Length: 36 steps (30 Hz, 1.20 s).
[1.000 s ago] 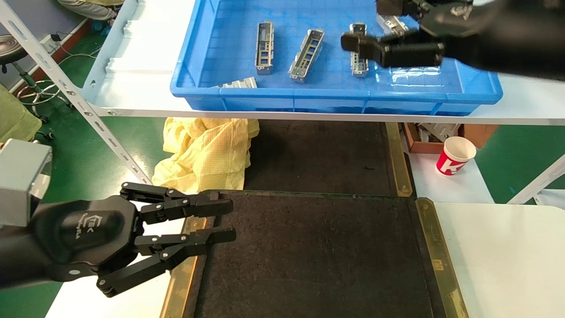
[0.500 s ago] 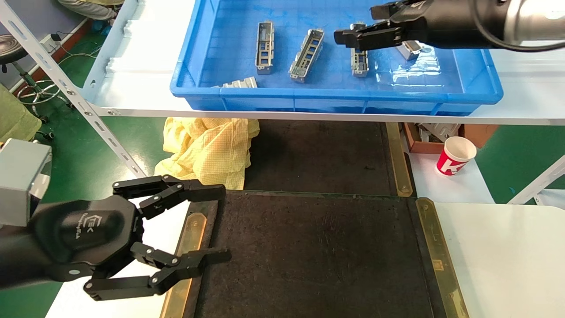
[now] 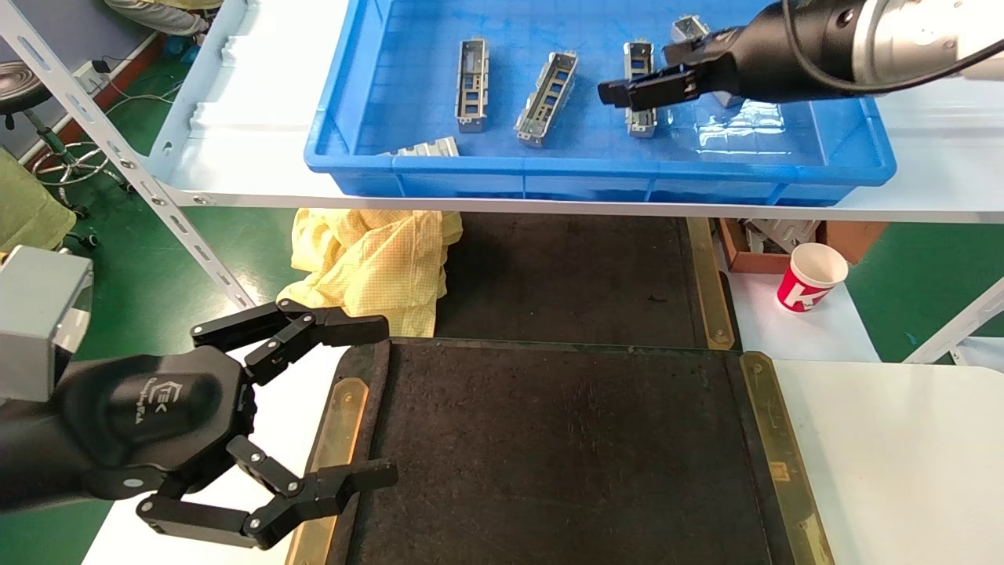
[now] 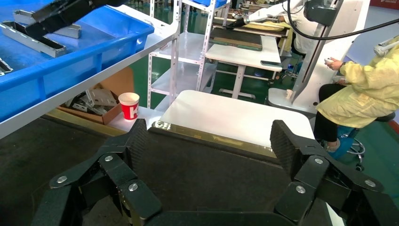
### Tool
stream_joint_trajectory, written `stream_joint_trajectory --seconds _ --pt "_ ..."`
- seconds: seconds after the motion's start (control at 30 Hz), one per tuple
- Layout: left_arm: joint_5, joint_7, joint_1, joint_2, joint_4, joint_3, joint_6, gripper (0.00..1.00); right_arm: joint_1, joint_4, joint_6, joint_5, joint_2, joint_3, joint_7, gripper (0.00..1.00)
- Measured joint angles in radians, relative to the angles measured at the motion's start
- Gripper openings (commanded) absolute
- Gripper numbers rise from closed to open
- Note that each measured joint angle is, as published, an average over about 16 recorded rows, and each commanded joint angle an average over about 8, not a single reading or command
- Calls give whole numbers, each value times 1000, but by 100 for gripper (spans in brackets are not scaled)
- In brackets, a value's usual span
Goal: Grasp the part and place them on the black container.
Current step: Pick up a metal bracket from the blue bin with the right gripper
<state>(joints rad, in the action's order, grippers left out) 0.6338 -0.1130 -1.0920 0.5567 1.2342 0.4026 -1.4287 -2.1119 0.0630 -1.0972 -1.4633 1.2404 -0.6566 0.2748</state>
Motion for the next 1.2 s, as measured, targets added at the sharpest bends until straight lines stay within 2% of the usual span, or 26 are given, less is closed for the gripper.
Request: stream_joint_trajectory --seconds 0.13,0.17,0.2,0.67,1.2 --pt "0 0 0 0 0 0 0 100 -4 -26 21 -8 16 -5 7 11" --pt "0 0 0 0 0 0 0 100 -5 -31 27 -10 19 -6 9 3" --pt "0 0 0 0 0 0 0 100 -5 -35 32 -11 23 -8 11 0" --pt "0 0 0 0 0 0 0 100 5 -60 85 -16 54 -11 29 0" --pt "0 0 0 0 0 0 0 100 18 -59 101 -11 55 -7 16 0"
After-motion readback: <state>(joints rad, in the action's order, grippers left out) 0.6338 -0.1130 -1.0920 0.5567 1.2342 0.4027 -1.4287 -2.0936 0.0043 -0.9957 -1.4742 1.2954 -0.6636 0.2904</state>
